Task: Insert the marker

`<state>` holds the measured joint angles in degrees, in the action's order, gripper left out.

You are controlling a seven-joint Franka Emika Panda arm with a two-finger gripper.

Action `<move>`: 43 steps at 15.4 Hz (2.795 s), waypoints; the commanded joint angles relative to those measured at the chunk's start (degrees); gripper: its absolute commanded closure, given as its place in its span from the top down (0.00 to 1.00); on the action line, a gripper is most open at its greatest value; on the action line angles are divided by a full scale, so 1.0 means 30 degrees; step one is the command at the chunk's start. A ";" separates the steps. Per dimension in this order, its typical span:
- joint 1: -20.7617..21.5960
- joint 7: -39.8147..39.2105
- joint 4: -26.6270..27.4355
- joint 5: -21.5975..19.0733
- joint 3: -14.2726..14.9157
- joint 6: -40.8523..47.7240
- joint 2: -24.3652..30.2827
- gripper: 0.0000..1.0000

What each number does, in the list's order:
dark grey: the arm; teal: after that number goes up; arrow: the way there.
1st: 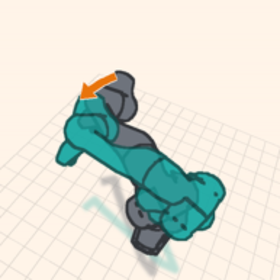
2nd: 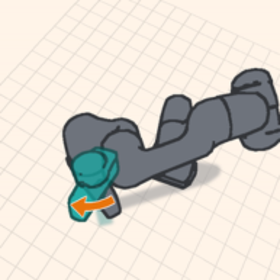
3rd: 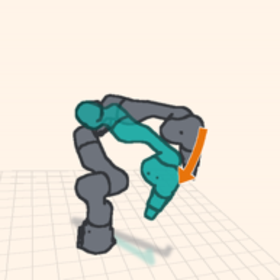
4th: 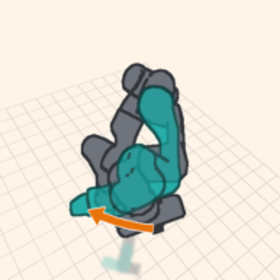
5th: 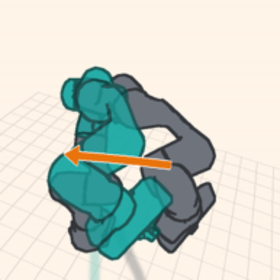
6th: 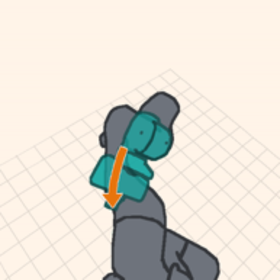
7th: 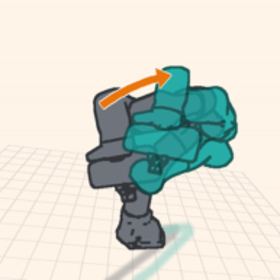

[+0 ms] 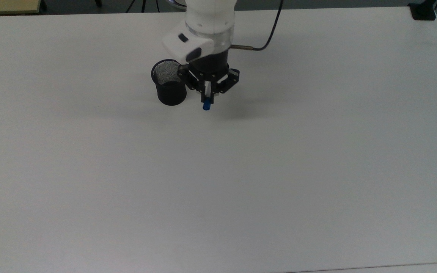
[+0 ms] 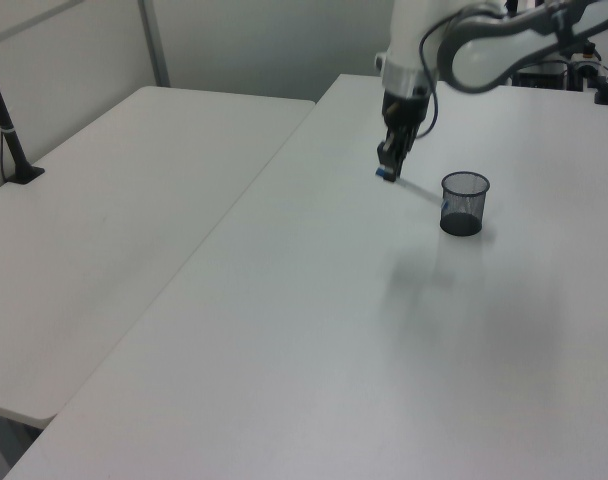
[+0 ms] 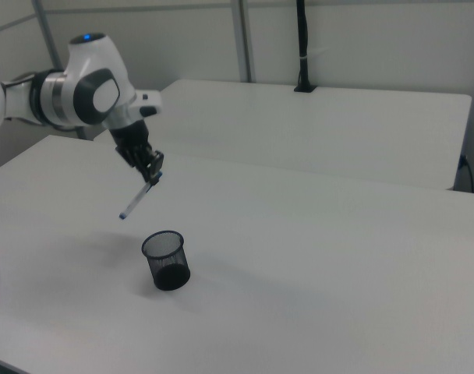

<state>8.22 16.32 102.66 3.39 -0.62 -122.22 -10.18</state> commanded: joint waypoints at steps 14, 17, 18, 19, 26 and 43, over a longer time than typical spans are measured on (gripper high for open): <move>-0.3208 -0.0079 0.4070 0.1743 0.0060 -0.1243 0.2309 0.15; -0.3179 -0.0050 0.4070 0.1742 0.0031 -0.1127 0.2279 0.31; -0.3150 -0.0050 0.4041 0.1742 0.0031 -0.1068 0.2308 0.39; -0.3121 -0.0021 0.4012 0.1713 0.0031 -0.1038 0.2337 0.47; -0.2654 -0.0108 0.3371 0.1655 -0.0145 -0.0892 0.2396 0.77; -0.0365 -0.3244 -0.2698 0.0600 0.0470 0.9860 0.3187 1.00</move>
<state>6.60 8.04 94.88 6.45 -0.71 -94.93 -1.83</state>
